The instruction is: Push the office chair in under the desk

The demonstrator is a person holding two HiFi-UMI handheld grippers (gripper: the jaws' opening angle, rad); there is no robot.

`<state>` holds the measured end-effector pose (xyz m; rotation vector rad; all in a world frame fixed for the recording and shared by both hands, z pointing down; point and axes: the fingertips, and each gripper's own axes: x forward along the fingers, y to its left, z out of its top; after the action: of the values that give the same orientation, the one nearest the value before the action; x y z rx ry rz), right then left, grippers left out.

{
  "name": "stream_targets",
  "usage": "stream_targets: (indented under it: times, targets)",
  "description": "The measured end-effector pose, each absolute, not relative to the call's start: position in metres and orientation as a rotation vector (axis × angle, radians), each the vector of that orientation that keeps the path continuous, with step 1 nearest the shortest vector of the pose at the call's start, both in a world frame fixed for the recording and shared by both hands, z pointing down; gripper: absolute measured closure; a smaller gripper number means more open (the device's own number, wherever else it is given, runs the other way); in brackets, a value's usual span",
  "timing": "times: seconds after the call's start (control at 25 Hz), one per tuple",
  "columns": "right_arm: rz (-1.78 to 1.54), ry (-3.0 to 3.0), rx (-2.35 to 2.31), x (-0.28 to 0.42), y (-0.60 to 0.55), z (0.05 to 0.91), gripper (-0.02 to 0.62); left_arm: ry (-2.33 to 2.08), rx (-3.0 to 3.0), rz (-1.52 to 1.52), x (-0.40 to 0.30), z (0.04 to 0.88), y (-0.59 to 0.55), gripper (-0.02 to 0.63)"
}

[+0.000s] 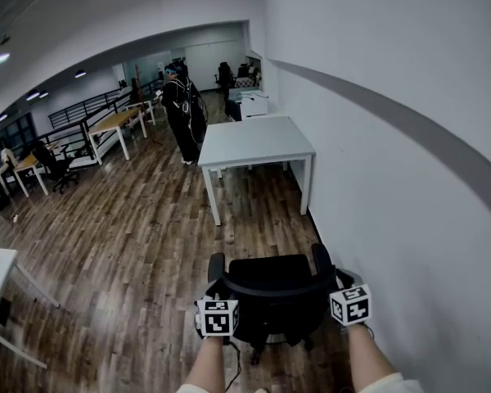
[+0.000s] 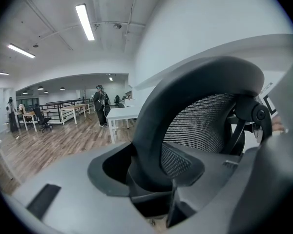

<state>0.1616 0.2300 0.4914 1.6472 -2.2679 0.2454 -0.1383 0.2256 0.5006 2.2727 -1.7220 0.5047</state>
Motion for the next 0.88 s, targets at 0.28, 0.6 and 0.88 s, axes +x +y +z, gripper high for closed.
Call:
stream_targets:
  times: [0.28, 0.6, 0.88]
  targets:
    - [0.244, -2.259, 1.653, 0.159, 0.207, 0.494, 0.374, -1.716, 2.282, 0.509, -0.142, 0.503, 0.201, 0.417]
    - [0.232, -2.262, 1.668, 0.158, 0.166, 0.493, 0.374, -1.699, 2.299, 0.502, -0.142, 0.5, 0.157, 0.417]
    - [0.221, -2.269, 1.666, 0.154, 0.144, 0.492, 0.376, -1.715, 2.284, 0.525, -0.146, 0.501, 0.135, 0.419]
